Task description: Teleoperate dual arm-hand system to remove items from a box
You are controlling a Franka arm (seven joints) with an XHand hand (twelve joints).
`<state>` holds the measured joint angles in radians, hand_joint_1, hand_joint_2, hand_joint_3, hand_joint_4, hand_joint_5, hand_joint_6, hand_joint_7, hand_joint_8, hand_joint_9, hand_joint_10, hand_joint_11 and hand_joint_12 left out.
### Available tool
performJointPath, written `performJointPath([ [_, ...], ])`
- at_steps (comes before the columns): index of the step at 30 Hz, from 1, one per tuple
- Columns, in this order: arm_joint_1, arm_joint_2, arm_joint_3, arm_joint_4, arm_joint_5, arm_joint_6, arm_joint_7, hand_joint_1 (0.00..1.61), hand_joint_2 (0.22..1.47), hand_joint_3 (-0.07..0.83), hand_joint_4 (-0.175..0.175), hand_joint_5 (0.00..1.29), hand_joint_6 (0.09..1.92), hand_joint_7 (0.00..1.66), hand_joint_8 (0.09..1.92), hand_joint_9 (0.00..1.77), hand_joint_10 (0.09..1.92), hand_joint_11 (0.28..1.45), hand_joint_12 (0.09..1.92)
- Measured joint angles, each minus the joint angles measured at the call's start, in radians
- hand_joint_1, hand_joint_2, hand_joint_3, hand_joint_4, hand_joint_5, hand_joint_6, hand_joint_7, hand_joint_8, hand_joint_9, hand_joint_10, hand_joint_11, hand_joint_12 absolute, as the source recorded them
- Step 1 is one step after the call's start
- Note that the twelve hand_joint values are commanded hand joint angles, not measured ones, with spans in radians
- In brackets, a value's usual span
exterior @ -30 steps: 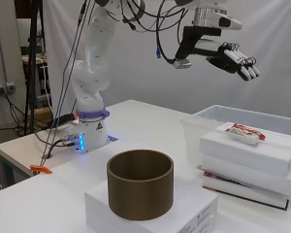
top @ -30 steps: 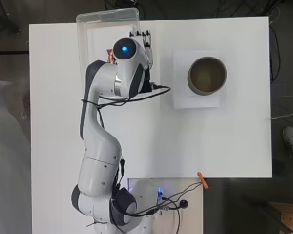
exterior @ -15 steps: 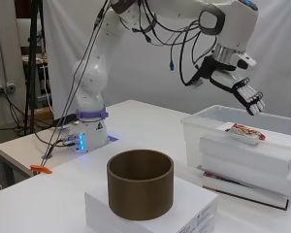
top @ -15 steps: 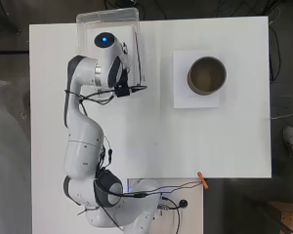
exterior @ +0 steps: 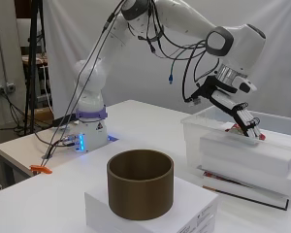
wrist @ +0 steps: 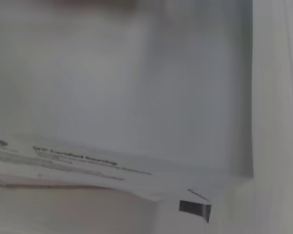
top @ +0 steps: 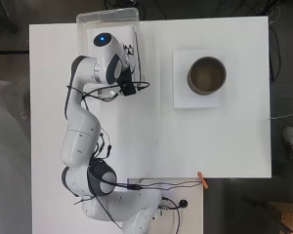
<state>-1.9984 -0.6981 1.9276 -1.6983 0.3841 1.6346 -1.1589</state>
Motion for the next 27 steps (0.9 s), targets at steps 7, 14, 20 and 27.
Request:
performJointPath([
  [7, 0.001, -0.033, 0.028, 0.013, -0.086, -0.025, 0.021, 0.10, 0.85, 0.004, 0.109, 0.22, 0.09, 0.20, 0.09, 0.32, 0.09, 0.43, 0.09],
  [14, 0.037, -0.092, 0.003, 0.006, -0.048, 0.070, 0.028, 0.98, 1.16, -0.009, 0.171, 0.84, 1.69, 1.18, 1.73, 1.41, 1.74, 1.09, 1.66],
  [20, 0.152, -0.105, -0.103, -0.192, 0.212, 0.291, -0.017, 1.03, 1.22, 0.006, 0.175, 0.81, 1.92, 1.19, 1.92, 1.44, 1.92, 1.13, 1.82],
  [27, 0.220, -0.106, -0.189, -0.184, 0.198, 0.315, -0.039, 1.05, 1.24, 0.007, 0.175, 0.79, 1.92, 1.17, 1.92, 1.42, 1.92, 1.12, 1.81],
])
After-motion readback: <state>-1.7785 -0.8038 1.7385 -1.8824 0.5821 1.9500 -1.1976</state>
